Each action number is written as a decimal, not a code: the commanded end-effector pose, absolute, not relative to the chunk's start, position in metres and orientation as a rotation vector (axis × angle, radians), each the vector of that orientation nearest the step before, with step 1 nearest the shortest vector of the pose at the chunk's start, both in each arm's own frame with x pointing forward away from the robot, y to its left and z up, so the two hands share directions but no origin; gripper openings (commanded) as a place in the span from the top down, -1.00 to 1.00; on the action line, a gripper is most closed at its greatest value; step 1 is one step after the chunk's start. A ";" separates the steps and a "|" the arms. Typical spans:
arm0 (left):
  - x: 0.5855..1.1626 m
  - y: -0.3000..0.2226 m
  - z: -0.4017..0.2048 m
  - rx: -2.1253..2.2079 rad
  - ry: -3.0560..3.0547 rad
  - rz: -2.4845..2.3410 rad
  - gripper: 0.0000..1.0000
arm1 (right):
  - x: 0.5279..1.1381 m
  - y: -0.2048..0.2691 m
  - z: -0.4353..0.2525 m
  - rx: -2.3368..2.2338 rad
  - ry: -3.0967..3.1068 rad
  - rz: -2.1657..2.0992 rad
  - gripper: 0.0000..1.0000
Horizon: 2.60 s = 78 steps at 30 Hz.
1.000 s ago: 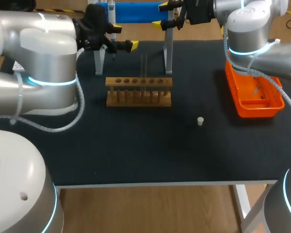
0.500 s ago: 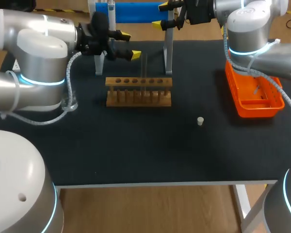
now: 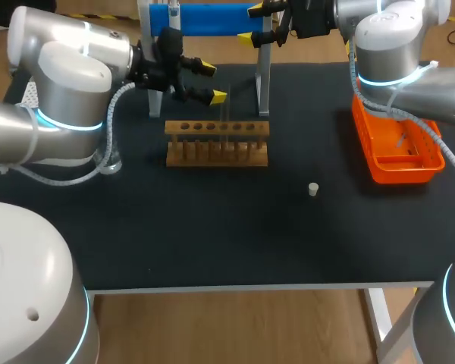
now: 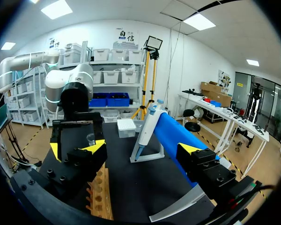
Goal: Invert the test tube, pick up the pipette, mount the tip to pipette, aspirate from beaker and dispense into the tube, eject the tip, return the pipette, and cap with the stopper.
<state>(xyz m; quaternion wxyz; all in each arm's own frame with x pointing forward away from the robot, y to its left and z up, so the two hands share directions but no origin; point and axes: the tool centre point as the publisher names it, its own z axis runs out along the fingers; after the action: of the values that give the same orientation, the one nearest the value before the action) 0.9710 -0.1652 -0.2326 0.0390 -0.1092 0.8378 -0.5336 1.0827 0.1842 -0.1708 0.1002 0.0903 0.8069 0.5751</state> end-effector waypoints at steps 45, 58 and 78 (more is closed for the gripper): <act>0.984 -0.205 -0.303 -0.091 2.664 -1.446 -1.00 | 1.082 0.184 -0.170 0.267 2.385 1.698 -1.00; 0.988 -0.209 -0.307 -0.067 2.695 -1.410 -1.00 | 1.082 0.184 -0.170 0.267 2.385 1.698 -1.00; 0.988 -0.208 -0.307 -0.060 2.697 -1.432 -1.00 | 1.082 0.184 -0.170 0.267 2.385 1.698 -1.00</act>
<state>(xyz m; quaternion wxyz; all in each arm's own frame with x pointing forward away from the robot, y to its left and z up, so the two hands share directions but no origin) 0.9866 -0.2082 -0.3064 0.0444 -0.0199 0.8822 -0.4683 1.0827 0.1842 -0.1708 0.1003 0.0903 0.8069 0.5751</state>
